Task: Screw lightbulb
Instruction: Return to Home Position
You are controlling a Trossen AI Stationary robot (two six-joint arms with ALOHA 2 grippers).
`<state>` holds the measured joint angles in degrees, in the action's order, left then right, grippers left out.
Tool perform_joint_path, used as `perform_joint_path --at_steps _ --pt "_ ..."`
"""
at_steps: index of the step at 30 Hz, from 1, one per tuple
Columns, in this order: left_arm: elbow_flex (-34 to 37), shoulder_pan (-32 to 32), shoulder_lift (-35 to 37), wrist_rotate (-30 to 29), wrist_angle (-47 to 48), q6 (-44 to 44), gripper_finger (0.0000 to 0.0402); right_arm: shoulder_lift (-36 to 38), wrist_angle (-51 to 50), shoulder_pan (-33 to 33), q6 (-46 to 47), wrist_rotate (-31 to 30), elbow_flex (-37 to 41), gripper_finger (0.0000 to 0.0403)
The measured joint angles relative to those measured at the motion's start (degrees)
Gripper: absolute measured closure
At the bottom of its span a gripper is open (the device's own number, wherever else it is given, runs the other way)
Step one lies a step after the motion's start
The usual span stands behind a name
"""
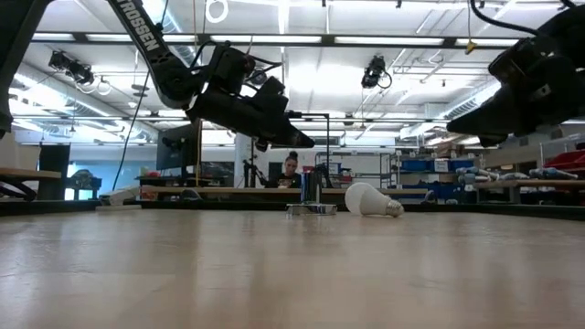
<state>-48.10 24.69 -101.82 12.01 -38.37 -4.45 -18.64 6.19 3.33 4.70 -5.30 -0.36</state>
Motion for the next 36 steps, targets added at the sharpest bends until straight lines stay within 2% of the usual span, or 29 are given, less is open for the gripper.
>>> perform_joint_path --at_steps 3,5,7,11,19,25,33,36 --pt "0.0 0.0 0.0 -0.2 0.0 0.0 0.0396 4.9 -4.9 0.1 -0.3 0.5 0.0 0.04" --pt "0.0 0.0 0.0 -0.2 0.0 0.0 0.0396 7.7 -5.3 0.7 -1.8 4.7 0.0 0.04" --pt "0.0 0.0 0.0 -0.2 0.0 0.0 0.0396 9.7 -5.2 1.6 -3.6 6.2 0.0 0.04" --pt "0.0 0.0 0.0 -0.2 -0.7 0.0 0.0396 10.5 -5.2 4.0 -5.8 6.8 0.0 0.04" --pt "0.0 0.0 1.1 0.0 -1.0 -0.5 0.0396 11.9 -3.7 6.1 -2.5 14.7 0.0 0.04" --pt "0.1 0.0 3.2 0.0 0.1 -1.4 0.0396 18.7 -2.8 6.1 0.1 15.9 -0.1 0.04" --pt "0.0 0.1 4.0 -0.4 0.9 -1.4 0.0396 18.5 -7.5 6.1 -3.0 15.4 -3.3 0.04" --pt "0.0 0.0 4.0 -0.4 1.2 -1.4 0.0396 18.5 -7.8 6.1 -2.8 11.6 -1.6 0.04"
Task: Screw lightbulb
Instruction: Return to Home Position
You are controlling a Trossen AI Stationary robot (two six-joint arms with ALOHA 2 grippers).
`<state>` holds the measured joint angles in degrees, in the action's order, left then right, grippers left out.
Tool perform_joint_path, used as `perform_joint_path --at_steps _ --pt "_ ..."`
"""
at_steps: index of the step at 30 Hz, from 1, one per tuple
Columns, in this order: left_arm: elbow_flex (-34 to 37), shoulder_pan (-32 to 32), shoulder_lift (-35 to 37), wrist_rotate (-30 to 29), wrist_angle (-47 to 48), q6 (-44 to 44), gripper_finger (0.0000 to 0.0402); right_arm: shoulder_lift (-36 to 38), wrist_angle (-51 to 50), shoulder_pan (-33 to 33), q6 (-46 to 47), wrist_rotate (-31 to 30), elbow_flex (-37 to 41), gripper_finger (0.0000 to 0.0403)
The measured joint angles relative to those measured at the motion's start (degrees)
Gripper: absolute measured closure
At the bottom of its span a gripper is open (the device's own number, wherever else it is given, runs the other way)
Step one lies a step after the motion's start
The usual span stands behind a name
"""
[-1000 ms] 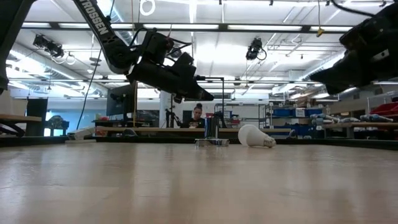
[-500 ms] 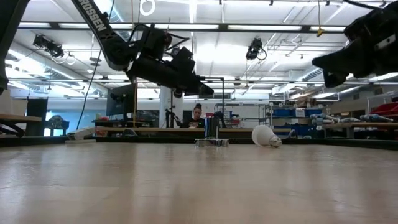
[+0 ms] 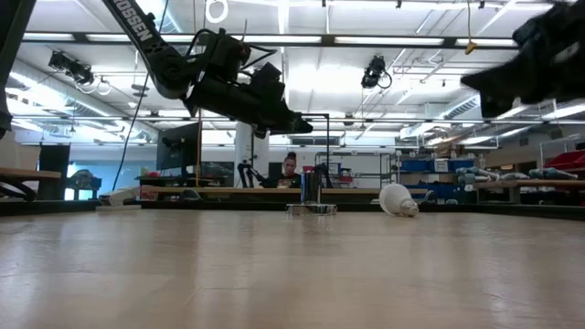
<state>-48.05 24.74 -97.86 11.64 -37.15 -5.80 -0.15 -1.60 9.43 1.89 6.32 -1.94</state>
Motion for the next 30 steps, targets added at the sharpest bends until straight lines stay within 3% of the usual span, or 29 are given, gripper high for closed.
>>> perform_joint_path --at_steps 2,7,13,30 --pt "0.0 0.0 0.0 0.0 -0.2 0.0 0.0396 -0.8 2.1 0.0 0.9 -2.3 1.2 0.0399" --pt "1.4 -0.5 0.0 0.0 -1.5 0.1 0.0396 -1.5 3.3 0.0 0.1 -1.5 1.6 0.0398" --pt "7.3 -2.3 2.0 -0.1 -9.2 2.4 0.0396 -2.2 3.5 0.0 1.3 -1.3 1.6 0.0394" --pt "28.1 -4.6 27.8 -6.1 -9.2 4.5 0.0396 -3.4 3.3 0.0 0.7 -1.8 1.6 0.0384"
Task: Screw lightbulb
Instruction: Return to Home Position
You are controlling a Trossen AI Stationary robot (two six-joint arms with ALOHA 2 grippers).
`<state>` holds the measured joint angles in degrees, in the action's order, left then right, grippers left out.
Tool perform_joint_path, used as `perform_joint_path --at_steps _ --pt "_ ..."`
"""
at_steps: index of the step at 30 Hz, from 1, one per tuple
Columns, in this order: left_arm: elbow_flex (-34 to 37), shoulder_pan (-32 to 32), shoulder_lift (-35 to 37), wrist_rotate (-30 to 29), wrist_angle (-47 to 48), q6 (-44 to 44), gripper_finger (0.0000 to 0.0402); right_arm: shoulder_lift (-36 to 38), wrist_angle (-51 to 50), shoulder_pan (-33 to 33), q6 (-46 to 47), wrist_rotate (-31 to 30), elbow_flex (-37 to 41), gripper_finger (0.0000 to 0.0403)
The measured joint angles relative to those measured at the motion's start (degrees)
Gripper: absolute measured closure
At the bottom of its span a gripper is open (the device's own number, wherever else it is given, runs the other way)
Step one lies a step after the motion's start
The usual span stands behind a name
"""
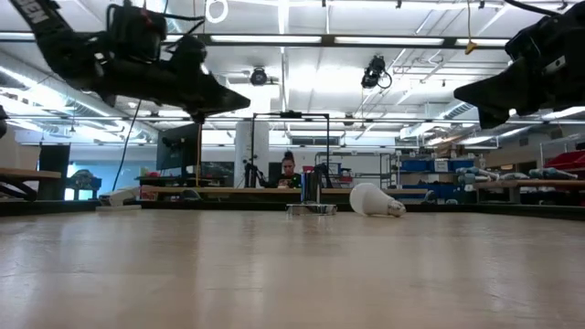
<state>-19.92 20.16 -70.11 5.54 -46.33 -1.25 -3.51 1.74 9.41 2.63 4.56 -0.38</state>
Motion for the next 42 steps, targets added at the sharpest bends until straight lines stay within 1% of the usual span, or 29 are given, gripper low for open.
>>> perform_joint_path --at_steps 4,9,18,25,31,35,39,42 --pt "3.2 0.0 4.7 -1.4 1.1 0.5 0.0396 -0.7 0.0 0.0 -0.7 -0.7 0.0 0.0387" --pt "5.7 0.0 10.4 -1.5 5.7 1.5 0.0396 -1.3 -0.5 0.0 -0.7 -1.0 0.0 0.0389" --pt "12.9 -0.1 19.8 -2.0 6.7 3.2 0.0396 -1.4 -0.1 0.0 -0.8 -1.0 0.0 0.0377" --pt "17.3 -2.1 29.1 -1.5 10.1 3.2 0.0396 -1.4 -0.1 0.0 -0.9 -1.0 0.0 0.0379" --pt "18.3 -4.8 37.3 -0.5 18.7 3.1 0.0396 -1.4 -0.1 0.0 -0.9 -1.0 0.0 0.0378" --pt "18.4 -6.1 44.3 -1.0 26.9 2.0 0.0397 -1.4 -0.1 0.0 -0.9 -1.0 0.0 0.038" --pt "18.4 -6.8 53.5 -2.3 37.0 1.3 0.04 -1.4 -0.1 0.0 -0.9 -1.0 0.0 0.0379" --pt "18.4 -6.8 61.9 -3.2 45.0 1.6 0.04 -1.4 -0.1 0.0 -0.9 -1.0 0.0 0.0377"
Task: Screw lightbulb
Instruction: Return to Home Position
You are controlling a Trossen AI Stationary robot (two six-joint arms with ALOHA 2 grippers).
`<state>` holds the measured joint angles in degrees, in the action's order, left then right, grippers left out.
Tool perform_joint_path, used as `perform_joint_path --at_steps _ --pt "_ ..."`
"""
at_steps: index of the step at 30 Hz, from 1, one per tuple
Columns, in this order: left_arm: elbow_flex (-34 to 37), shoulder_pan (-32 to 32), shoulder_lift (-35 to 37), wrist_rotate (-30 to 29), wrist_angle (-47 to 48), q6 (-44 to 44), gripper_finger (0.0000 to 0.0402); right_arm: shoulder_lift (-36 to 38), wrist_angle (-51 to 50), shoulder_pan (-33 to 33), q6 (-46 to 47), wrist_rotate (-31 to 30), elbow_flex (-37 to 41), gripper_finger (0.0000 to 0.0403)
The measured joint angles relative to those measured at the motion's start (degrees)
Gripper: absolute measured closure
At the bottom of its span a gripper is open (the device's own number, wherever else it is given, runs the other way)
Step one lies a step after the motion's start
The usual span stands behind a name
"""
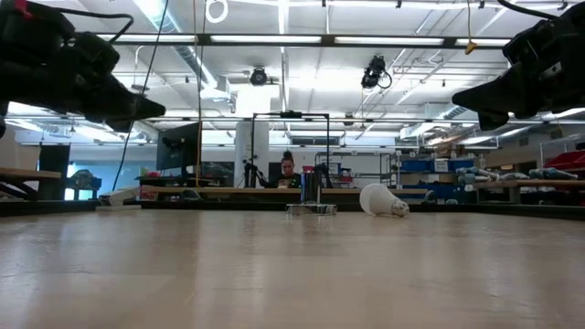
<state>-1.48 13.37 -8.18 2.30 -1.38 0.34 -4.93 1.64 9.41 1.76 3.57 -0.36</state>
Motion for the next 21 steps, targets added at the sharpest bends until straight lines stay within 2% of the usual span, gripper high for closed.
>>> perform_joint_path --at_steps 2,4,10,21 --pt "-0.1 0.0 5.7 -1.6 3.6 0.5 0.04 0.0 0.0 0.0 0.0 0.0 0.0 0.0376" --pt "-0.3 0.0 8.3 -1.9 3.4 1.3 0.04 0.0 0.0 0.0 0.0 0.1 0.0 0.0376" --pt "-0.3 0.0 6.0 -0.2 3.7 2.2 0.0395 0.0 0.4 0.0 0.0 0.4 0.0 0.0379" --pt "-0.2 0.0 5.4 -0.3 2.1 3.0 0.0392 0.0 1.6 0.0 0.0 0.5 0.0 0.038"
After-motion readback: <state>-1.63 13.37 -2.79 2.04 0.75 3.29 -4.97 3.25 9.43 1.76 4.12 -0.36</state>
